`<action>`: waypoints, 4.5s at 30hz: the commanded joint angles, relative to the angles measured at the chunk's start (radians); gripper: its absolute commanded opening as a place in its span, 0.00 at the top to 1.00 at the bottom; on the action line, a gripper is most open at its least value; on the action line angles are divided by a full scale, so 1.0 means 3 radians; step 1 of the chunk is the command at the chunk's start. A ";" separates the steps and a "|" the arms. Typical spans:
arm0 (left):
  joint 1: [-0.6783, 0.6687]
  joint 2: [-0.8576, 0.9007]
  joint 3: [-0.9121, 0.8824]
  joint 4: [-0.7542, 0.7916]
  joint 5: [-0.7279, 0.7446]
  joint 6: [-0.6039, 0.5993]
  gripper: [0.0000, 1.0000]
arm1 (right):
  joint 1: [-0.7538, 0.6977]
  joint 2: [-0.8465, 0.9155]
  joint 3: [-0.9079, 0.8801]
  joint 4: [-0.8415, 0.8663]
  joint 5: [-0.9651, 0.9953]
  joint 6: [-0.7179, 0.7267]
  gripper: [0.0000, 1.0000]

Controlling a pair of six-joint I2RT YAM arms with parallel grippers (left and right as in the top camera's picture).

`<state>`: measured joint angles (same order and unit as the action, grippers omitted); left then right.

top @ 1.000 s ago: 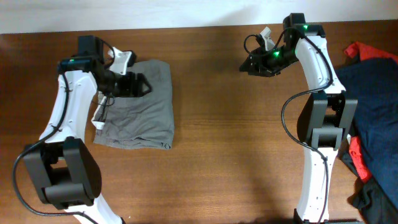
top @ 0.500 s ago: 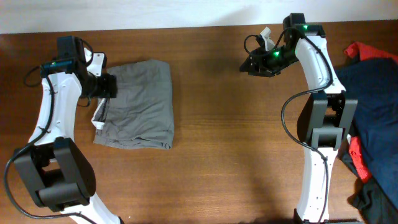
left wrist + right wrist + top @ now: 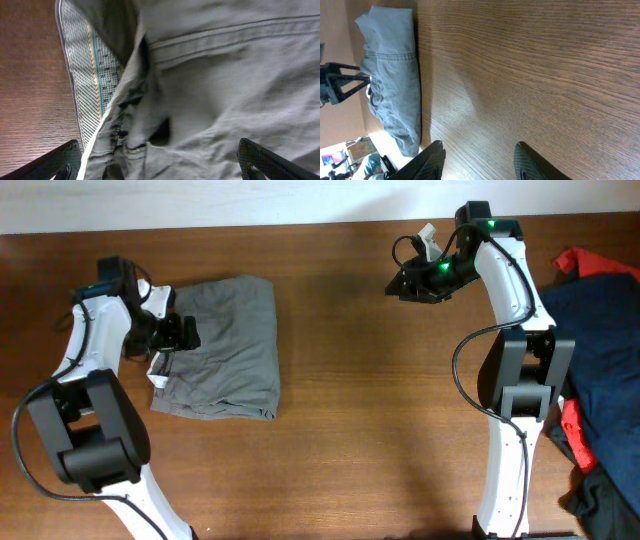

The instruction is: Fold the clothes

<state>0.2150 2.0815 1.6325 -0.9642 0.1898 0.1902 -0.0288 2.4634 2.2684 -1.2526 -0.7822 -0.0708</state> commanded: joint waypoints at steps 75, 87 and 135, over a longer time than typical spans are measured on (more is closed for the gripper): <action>0.0280 0.0865 0.0015 0.1822 -0.0546 -0.4213 0.99 | 0.0014 -0.0069 0.0046 -0.0282 0.0031 -0.0089 0.50; 0.0421 0.0865 0.0015 0.2472 -0.0549 -0.4987 0.99 | 0.0014 -0.0069 0.0046 -0.0287 0.0031 -0.0089 0.50; 0.0172 0.0158 0.0015 0.2085 -0.0361 -0.4233 0.01 | 0.0015 -0.0069 0.0046 -0.0326 0.0031 -0.0089 0.49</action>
<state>0.2714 2.2169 1.6474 -0.3210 0.1089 -1.1347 -0.0288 2.4634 2.2684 -1.3540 -0.7815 -0.0860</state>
